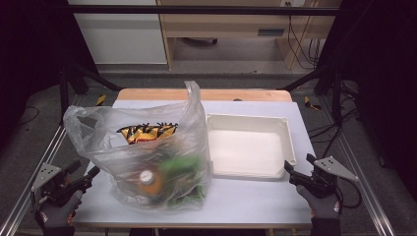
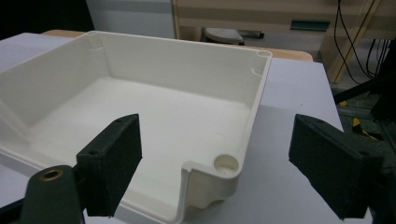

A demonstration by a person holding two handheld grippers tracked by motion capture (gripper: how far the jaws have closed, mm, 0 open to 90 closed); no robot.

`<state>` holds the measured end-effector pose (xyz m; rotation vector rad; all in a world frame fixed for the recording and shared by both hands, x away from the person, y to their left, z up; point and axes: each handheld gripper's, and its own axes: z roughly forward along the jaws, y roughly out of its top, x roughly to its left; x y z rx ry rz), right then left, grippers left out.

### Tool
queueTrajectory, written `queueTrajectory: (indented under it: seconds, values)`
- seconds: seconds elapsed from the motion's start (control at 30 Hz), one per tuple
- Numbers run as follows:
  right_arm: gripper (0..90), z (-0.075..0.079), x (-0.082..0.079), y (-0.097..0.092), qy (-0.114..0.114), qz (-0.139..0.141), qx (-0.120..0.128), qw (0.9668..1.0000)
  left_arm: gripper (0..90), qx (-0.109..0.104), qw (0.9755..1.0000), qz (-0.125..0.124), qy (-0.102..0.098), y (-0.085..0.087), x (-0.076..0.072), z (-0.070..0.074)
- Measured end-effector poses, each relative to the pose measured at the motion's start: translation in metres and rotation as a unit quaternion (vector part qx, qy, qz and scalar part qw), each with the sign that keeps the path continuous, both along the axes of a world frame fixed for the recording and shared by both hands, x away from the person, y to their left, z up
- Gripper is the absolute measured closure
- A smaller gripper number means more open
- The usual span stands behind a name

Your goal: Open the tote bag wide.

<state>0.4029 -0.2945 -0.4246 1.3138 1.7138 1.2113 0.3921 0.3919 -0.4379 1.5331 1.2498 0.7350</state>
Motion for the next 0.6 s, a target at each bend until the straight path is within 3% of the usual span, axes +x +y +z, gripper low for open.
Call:
queueTrajectory:
  seconds: [0.2, 0.37, 0.53, 0.6]
  values:
    - [22.2, 0.011, -0.004, 0.010, -0.001, 0.025, 0.026, 0.9994, 23.0, -0.007, 0.9996, -0.020, -0.018, -0.003, -0.008, 0.016]
    - [24.9, 0.020, -0.005, 0.025, -0.003, 0.044, 0.024, 0.9988, 23.1, -0.006, 0.9991, -0.032, -0.028, -0.008, -0.012, 0.026]
    - [27.9, 0.031, -0.004, 0.048, -0.009, 0.077, 0.044, 0.9960, 23.2, 0.003, 0.9982, -0.051, -0.032, -0.020, -0.015, 0.035]
    - [28.2, 0.033, -0.003, 0.053, -0.009, 0.084, 0.041, 0.9955, 23.2, 0.002, 0.9980, -0.054, -0.033, -0.021, -0.016, 0.036]
